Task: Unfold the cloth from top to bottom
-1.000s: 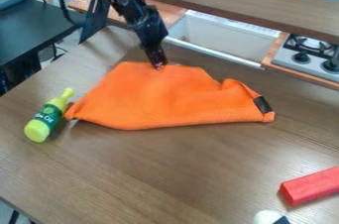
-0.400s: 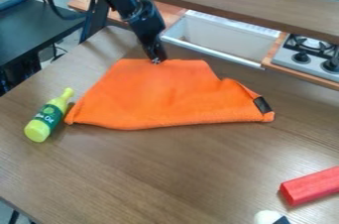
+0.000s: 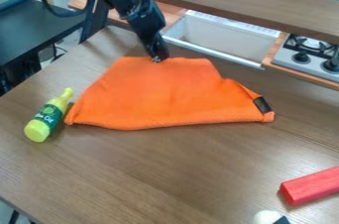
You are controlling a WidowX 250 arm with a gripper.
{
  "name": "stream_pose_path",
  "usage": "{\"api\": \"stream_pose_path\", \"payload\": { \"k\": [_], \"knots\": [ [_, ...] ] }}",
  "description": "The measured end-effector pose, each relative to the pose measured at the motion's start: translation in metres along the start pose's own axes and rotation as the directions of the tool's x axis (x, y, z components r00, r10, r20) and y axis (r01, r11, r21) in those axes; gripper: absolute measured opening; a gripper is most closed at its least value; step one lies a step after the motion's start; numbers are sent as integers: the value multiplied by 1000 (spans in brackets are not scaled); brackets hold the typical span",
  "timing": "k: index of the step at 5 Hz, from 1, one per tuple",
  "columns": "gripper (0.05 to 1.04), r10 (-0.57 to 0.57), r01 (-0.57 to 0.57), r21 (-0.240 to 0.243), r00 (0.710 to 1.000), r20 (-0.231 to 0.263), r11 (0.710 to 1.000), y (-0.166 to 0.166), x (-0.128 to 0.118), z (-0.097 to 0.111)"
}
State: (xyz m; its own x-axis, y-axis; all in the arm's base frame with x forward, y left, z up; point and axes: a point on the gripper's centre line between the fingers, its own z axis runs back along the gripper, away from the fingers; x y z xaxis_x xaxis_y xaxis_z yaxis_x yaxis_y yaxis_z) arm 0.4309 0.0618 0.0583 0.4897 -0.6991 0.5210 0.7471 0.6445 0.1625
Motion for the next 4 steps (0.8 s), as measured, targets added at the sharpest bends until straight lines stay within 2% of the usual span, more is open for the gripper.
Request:
{"api": "stream_pose_path", "payload": {
  "k": [1, 3, 4],
  "knots": [
    [49, -39, 40, -51, 999, 13, 998, -24, 5, -5],
    [49, -135, 141, -89, 989, 68, 986, -76, 20, 9],
    [49, -182, 190, -88, 979, 95, 978, -103, 23, 17]
  ]
}}
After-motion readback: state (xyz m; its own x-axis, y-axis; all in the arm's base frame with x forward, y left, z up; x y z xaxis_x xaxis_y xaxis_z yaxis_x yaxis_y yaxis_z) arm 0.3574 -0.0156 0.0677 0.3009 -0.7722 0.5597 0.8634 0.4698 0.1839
